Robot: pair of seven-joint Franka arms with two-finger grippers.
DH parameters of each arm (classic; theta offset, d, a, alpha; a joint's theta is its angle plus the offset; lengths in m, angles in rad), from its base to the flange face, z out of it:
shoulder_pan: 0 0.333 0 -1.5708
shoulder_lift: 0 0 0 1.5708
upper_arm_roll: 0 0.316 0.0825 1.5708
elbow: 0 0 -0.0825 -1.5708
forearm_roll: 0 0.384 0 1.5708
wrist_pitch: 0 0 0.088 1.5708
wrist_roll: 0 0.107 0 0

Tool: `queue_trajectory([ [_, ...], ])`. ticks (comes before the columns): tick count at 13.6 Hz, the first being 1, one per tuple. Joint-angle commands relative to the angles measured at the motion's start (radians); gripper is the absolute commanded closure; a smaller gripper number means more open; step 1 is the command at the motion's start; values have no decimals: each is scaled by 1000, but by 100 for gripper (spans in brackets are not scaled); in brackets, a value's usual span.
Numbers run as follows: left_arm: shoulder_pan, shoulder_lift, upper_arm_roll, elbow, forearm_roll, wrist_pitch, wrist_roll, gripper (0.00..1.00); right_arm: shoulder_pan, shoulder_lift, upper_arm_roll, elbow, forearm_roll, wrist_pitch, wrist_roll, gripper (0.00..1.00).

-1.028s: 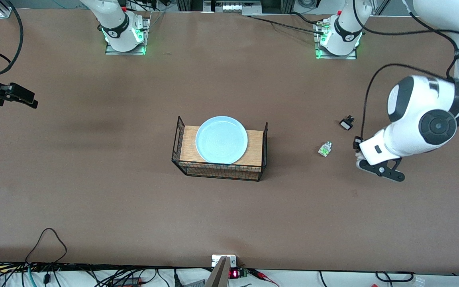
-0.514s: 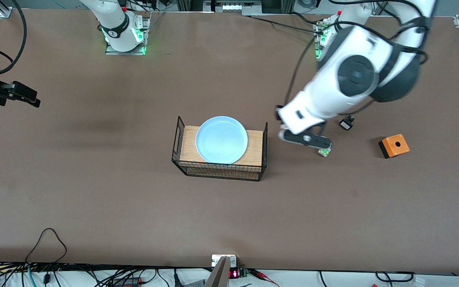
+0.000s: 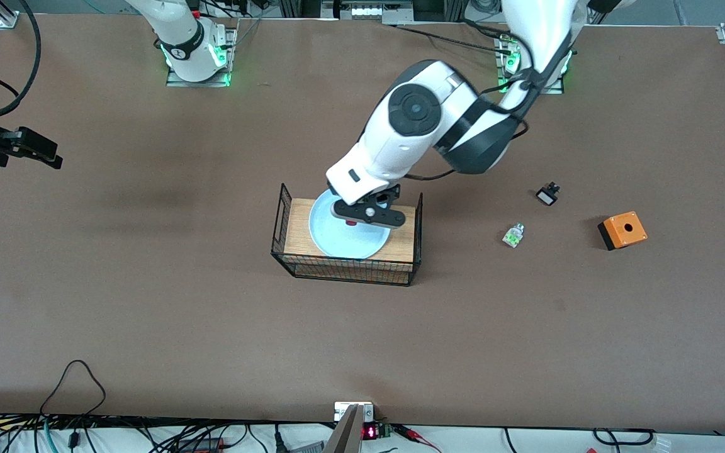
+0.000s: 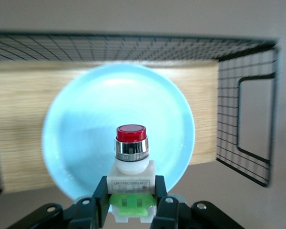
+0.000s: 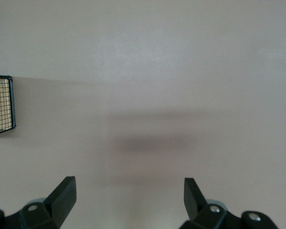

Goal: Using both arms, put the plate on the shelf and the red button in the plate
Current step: 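Lower the red button onto the plate and open the left gripper, then raise the left gripper away from the plate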

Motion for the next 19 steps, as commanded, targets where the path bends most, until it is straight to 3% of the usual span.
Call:
queue_trajectory([
  [1,-14,54,14,50,59,-10,-9,85,3,-12,-2,4,12,-8,-12,0],
  [2,-17,58,14,50,67,-10,-9,82,3,-12,-2,4,12,-8,-12,0],
  [3,-17,58,14,49,67,-10,-9,71,3,-12,-2,4,12,-8,-12,0],
  [5,-14,55,14,50,70,-12,-2,0,3,-10,-2,4,12,-8,-12,0],
  [9,8,-1,14,49,68,-64,-6,0,3,-10,-2,4,12,-8,-14,0],
  [15,225,-170,14,58,70,-435,17,0,2,-10,-2,4,15,-8,-12,0],
  [19,356,-227,75,53,126,-592,293,0,3,-9,-2,4,15,-7,-11,0],
])
